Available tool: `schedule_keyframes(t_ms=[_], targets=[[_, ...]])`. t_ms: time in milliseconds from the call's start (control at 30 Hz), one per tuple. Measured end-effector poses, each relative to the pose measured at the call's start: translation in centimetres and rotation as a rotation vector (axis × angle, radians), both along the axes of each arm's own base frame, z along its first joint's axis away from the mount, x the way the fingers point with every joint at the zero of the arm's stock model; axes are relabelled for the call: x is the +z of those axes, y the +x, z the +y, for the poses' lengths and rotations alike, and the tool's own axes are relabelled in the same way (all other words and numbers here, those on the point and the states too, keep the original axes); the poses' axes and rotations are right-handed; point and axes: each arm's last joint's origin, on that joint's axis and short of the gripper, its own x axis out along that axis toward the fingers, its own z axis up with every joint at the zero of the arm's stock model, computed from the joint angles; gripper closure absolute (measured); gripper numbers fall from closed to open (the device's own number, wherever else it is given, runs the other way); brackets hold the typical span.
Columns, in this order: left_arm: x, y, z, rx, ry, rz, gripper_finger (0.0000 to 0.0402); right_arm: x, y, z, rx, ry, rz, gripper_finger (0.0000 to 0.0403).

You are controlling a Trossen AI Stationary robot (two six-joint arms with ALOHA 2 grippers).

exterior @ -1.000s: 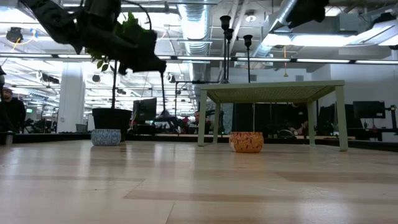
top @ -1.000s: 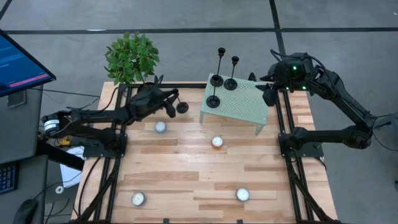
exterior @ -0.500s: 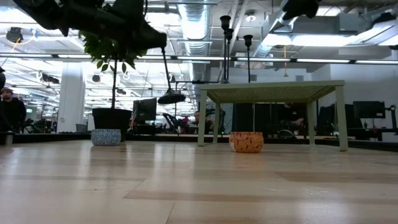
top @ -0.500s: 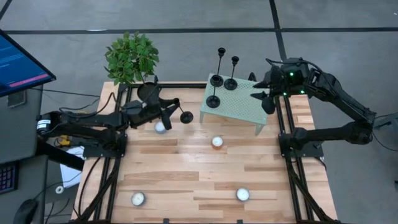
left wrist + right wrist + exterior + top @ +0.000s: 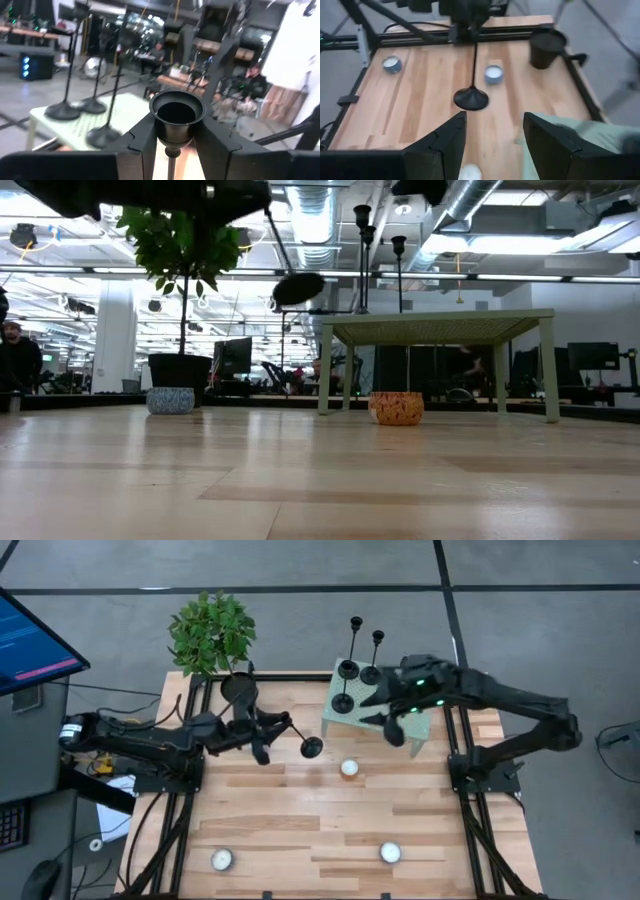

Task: Pick & Place candle stick holders
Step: Put the candle holder on the shelf aligned with the other candle holder to the right

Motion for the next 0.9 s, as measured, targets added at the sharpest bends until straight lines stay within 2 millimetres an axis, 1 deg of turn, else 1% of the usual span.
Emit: schedule_keyframes(t_ms=[100, 200, 267, 367, 500, 600, 800, 900], targets=[[0.5, -0.2, -0.4, -0.013, 0.022, -0.044, 0.0287, -1.3, 2.5, 0.8, 0.044, 0.004, 0.012, 0.0217], [0.6, -0.2, -0.6, -0.019, 0.041, -0.049, 0.0287, -2.4, 4.8, 1.5, 0.078, 0.005, -0.008, 0.0217], [0.5, -0.2, -0.7, -0.022, 0.043, -0.046, 0.0287, -2.8, 6.2, 1.8, 0.088, 0.006, -0.05, 0.0215], [0.5, -0.1, -0.7, -0.021, 0.044, -0.046, 0.0287, -3.1, 7.9, 1.7, 0.082, 0.019, -0.121, 0.0205], [0.5, -0.1, -0.7, -0.02, 0.047, -0.049, 0.0287, -4.0, 9.5, 1.2, 0.071, 0.064, -0.161, 0.0183], [0.6, -0.1, -0.7, -0.034, 0.053, -0.052, 0.0287, -5.2, 10.5, 1.1, 0.061, 0.087, -0.135, 0.0172], [0.6, -0.1, -0.7, -0.028, 0.074, -0.05, 0.0287, -7.0, 12.3, 1.4, 0.098, 0.108, -0.116, 0.0169], [0.5, 0.0, -0.8, -0.029, 0.074, -0.046, 0.0287, -6.9, 13.1, 1.4, 0.116, 0.114, -0.13, 0.0169]])
